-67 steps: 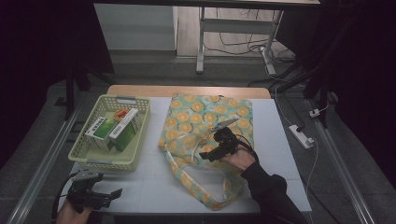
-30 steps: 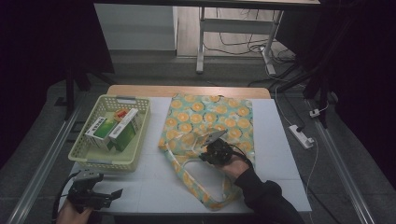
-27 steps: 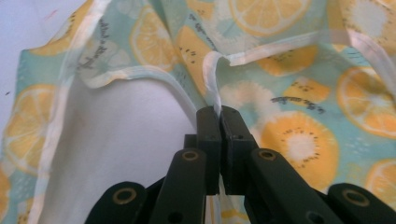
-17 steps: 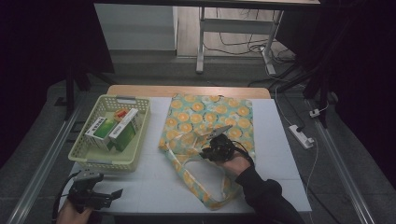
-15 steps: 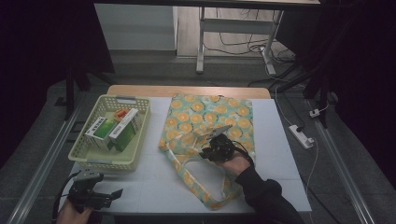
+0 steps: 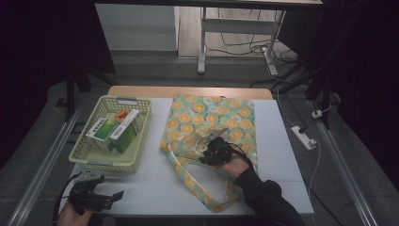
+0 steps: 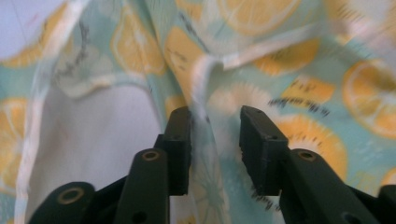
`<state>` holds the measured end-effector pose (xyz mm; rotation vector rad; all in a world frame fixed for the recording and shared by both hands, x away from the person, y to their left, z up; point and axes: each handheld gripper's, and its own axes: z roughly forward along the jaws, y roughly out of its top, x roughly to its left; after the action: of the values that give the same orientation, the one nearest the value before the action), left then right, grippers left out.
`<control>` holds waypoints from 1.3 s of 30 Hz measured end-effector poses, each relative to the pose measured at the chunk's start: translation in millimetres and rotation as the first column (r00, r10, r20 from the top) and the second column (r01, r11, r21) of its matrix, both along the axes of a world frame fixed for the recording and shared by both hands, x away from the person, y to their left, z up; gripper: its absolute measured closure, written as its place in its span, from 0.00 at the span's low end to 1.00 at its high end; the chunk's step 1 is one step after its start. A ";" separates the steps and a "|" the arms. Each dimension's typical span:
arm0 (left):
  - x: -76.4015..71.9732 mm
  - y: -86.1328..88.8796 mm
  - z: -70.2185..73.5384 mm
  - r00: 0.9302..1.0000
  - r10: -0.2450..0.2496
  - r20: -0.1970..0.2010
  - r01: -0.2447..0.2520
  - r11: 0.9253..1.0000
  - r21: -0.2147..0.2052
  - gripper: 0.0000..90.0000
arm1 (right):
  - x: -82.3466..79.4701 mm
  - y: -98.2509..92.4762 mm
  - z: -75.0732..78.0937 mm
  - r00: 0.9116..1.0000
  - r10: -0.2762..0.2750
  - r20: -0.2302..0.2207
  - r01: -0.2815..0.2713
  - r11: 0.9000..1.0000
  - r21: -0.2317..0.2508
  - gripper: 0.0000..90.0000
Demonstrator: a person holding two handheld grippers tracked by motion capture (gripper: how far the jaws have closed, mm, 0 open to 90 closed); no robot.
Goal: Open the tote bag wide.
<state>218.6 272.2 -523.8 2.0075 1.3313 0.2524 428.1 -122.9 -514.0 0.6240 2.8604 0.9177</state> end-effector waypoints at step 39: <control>0.4 0.3 0.3 1.000 0.006 -0.002 -0.006 1.000 -0.003 0.00 | 7.4 -25.2 68.8 0.981 -0.127 0.146 0.089 0.965 0.246 1.00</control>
<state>218.9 272.5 -523.5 2.0021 1.3385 0.2520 435.4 -148.1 -445.2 0.6851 2.5687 1.2437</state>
